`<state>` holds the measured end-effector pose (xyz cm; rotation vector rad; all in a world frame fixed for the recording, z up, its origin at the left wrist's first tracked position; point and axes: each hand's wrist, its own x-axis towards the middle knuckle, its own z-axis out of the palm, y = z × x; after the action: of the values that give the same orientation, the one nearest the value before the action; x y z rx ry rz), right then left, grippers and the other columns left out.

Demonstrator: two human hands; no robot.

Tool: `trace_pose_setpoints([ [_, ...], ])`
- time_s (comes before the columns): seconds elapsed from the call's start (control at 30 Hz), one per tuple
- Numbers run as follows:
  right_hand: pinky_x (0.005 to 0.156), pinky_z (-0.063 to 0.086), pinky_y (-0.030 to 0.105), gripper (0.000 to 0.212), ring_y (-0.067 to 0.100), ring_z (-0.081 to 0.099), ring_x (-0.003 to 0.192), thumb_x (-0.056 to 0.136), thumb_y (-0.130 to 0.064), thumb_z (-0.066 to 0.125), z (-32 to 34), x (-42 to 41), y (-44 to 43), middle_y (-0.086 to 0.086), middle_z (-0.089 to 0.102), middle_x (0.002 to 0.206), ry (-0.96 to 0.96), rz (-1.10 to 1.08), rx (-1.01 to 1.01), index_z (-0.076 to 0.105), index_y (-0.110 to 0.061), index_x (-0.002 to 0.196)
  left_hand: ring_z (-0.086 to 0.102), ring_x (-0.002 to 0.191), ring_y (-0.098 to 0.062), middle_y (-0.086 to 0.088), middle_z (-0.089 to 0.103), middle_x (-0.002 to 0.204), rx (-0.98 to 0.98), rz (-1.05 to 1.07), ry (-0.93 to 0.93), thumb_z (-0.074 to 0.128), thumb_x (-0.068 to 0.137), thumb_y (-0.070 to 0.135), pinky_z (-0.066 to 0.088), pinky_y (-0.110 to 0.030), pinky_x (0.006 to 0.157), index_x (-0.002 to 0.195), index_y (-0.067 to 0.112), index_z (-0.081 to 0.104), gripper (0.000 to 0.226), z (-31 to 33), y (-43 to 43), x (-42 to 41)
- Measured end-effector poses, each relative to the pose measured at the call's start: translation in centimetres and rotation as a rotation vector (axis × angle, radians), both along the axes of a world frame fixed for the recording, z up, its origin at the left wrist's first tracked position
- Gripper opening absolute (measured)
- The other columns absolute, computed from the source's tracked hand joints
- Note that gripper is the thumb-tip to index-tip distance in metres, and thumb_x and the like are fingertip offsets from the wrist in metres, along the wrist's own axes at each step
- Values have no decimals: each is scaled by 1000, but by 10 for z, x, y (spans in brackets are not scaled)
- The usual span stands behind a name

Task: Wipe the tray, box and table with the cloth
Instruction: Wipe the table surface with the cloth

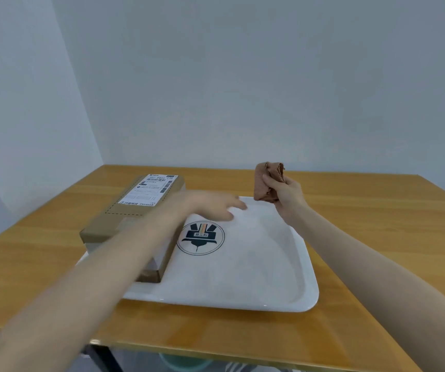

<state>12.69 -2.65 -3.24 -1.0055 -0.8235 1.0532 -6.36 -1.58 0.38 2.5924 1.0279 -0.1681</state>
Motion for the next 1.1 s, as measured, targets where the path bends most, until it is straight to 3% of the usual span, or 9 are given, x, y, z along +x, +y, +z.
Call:
trace_pose_setpoints([
  [0.1, 68, 49, 30, 13, 20, 58, 75, 87, 0, 59, 1, -24, 5, 5, 60, 81, -153, 33, 37, 62, -5, 99, 29, 140, -8, 11, 38, 146, 46, 135, -124, 44, 95, 5, 23, -23, 110, 134, 25, 49, 44, 38, 12, -62],
  [0.17, 65, 48, 30, 16, 19, 55, 70, 86, 3, 58, 3, -44, 8, 5, 57, 77, -285, 90, 81, 63, -7, 98, 34, 135, -6, 15, 40, 142, 160, 283, -269, 50, 95, 12, 25, -21, 106, 134, 29, 48, 42, 41, 24, -106],
  [0.27, 57, 44, 26, 21, 13, 57, 63, 82, 10, 52, 12, -82, 11, 1, 62, 69, -516, 235, 165, 65, -7, 80, 24, 143, -11, 13, 23, 155, 256, 507, -247, 52, 90, 52, 21, -34, 116, 140, 42, 37, 53, 32, 37, -153],
  [0.33, 68, 47, 30, 20, 17, 62, 88, 71, 6, 51, 15, -105, 21, 2, 68, 86, -741, 232, 225, 68, -4, 71, 18, 144, -8, 15, 22, 155, 224, 503, -151, 42, 76, 79, 16, -35, 118, 141, 42, 35, 75, 22, 43, -163],
  [0.47, 90, 38, 27, 38, 32, 48, 112, 80, 7, 51, 17, -144, 48, 18, 55, 116, -1037, 98, 292, 72, -10, 107, 13, 145, -5, 13, 15, 157, 17, 443, -173, 45, 96, 42, 10, -22, 113, 147, 28, 31, 55, 10, 43, -160],
  [0.63, 95, 34, 36, 53, 32, 40, 111, 77, 11, 39, 26, -152, 50, 14, 51, 125, -1362, 169, 350, 67, -14, 115, 19, 144, -7, 9, 22, 156, 6, 420, -181, 49, 95, 37, 15, -22, 112, 145, 23, 36, 54, 12, 53, -164],
  [0.77, 91, 40, 38, 49, 35, 45, 106, 76, 10, 39, 44, -149, 64, 17, 55, 113, -1441, 226, 294, 71, -12, 107, 30, 139, -10, 9, 35, 150, 29, 404, -165, 55, 93, 36, 21, -19, 103, 142, 22, 43, 52, 20, 57, -162],
  [0.93, 85, 30, 29, 46, 34, 42, 105, 80, 9, 39, 36, -150, 62, 17, 53, 113, -1460, 137, 273, 70, -11, 108, 33, 137, -11, 7, 39, 148, 42, 387, -178, 59, 90, 35, 23, -21, 103, 138, 20, 48, 51, 21, 64, -164],
  [1.1, 85, 43, 39, 47, 35, 48, 102, 75, 13, 38, 39, -146, 72, 18, 58, 108, -1376, 140, 226, 74, -7, 98, 35, 134, -11, 7, 42, 145, 47, 395, -192, 60, 88, 39, 25, -23, 102, 134, 24, 51, 50, 19, 67, -166],
])
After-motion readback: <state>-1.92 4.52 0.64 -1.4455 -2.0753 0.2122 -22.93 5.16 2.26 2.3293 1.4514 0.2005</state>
